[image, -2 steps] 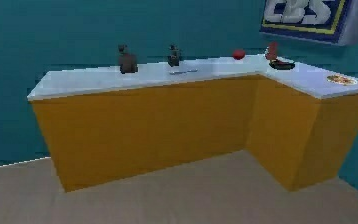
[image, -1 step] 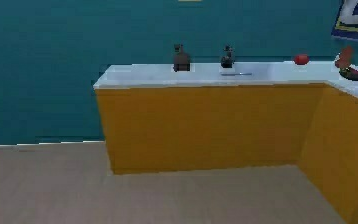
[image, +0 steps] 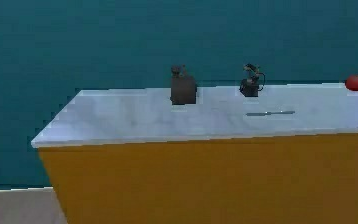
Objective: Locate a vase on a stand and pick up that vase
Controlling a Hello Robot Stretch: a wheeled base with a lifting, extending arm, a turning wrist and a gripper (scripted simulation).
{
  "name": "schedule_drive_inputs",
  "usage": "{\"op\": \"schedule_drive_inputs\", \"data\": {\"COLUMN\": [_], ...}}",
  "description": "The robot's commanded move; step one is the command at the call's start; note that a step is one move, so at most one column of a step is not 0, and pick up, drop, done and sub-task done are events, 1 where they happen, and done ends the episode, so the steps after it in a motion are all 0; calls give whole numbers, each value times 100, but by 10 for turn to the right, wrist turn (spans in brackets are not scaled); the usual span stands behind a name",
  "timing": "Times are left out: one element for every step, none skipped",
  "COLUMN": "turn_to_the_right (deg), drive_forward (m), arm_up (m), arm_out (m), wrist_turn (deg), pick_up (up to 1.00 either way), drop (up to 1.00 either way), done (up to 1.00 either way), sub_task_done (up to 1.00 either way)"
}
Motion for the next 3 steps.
{"op": "schedule_drive_inputs", "data": {"turn_to_the_right": [-450,-90,0], "drive_forward": [0,0,80], "arm_up": [0,0,0], "arm_out": [0,0,0], "wrist_turn": [0,0,0], "pick_up": [0,0,0], "drop": [0,0,0], "done": [0,0,0], "sub_task_done": [0,0,0]}}
